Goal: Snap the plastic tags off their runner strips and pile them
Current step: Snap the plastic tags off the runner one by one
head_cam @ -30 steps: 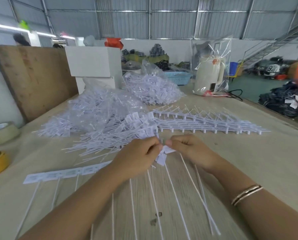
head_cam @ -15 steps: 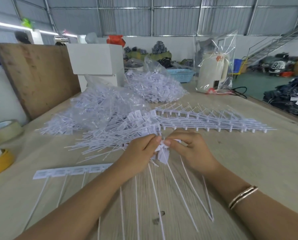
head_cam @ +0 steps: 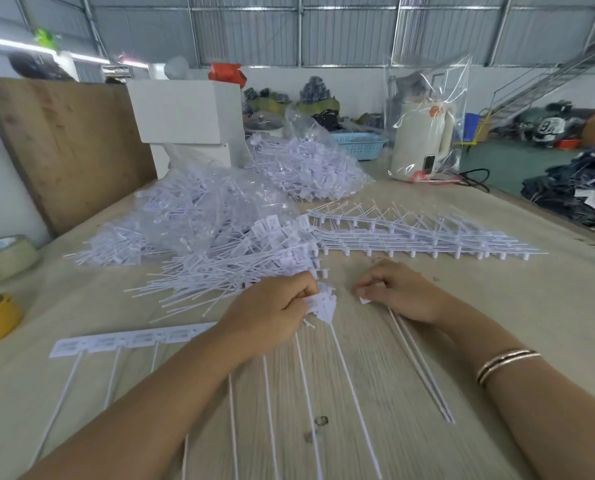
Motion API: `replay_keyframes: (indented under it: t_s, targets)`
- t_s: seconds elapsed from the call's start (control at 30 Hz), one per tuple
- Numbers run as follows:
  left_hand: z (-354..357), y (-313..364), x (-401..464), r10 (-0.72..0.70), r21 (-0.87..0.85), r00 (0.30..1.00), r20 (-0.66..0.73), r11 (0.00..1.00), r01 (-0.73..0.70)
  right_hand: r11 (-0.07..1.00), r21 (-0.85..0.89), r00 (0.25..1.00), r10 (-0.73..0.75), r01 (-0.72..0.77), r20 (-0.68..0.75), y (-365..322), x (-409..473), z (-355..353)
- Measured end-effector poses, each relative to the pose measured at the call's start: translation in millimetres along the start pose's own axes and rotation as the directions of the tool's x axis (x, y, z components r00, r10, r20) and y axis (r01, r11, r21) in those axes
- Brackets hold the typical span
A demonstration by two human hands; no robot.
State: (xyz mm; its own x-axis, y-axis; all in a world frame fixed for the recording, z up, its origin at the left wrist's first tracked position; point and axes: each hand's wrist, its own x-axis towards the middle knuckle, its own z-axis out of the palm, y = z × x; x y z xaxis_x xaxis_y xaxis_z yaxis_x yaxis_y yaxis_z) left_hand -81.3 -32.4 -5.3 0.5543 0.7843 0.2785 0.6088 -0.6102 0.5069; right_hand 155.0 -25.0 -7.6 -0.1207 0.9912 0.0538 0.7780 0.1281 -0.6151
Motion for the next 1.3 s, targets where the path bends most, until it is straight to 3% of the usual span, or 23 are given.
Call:
replay_keyframes:
  t_s: [0.17,0.3,0.37,0.47,0.57,0.63,0.77,1.0,1.17,1.3]
  targets:
    - [3.1,-0.9,0.1,-0.04,-0.035,0.999,0.018,0.999,0.041,0.999,0.018,0.993,-0.039,0.041,-0.107,-8.8,5.8,24.6]
    - [3.4,1.9,0.1,-0.02,-0.062,1.0,0.008,0.998,0.021,0.942,0.133,0.917,-0.256,0.307,-0.306,-36.6,-7.5,29.2]
    - [3.3,1.9,-0.5,0.0,-0.063,1.0,-0.028,0.998,-0.002,0.904,0.158,0.905,-0.358,0.398,-0.229,-47.5,-16.3,31.2]
    - [3.0,2.3,-1.0,0.014,-0.084,0.998,-0.06,0.996,-0.019,0.937,0.029,0.936,-0.347,0.349,-0.069,-49.5,-21.7,36.1]
    - [-0.9,5.0,-3.1,0.021,-0.092,0.997,-0.08,0.995,-0.028,0.941,-0.03,0.939,-0.34,0.338,-0.058,-48.4,-22.3,35.1]
    - [-4.4,7.6,-4.8,0.052,-0.005,0.996,-0.068,0.999,-0.053,0.933,0.031,0.932,-0.357,0.36,-0.066,-49.1,-22.3,33.3]
    - [-14.9,2.2,-3.4,0.11,0.38,0.993,-0.03,0.921,-0.091,0.917,0.171,0.931,-0.343,0.36,-0.122,-45.1,-20.9,30.2]
    - [-9.9,5.3,-4.3,0.082,0.144,0.996,0.016,0.986,-0.084,0.919,0.155,0.925,-0.376,0.363,0.062,-45.9,-23.2,29.5]
    - [-7.3,3.5,-2.4,0.082,-0.107,0.995,-0.05,0.99,-0.086,0.811,0.244,0.847,-0.511,0.531,-0.146,-46.6,-18.8,32.8]
    - [-4.9,3.3,0.0,0.051,-0.27,0.994,-0.093,0.96,-0.074,0.778,0.279,0.825,-0.509,0.564,-0.247,-46.8,-17.3,36.2]
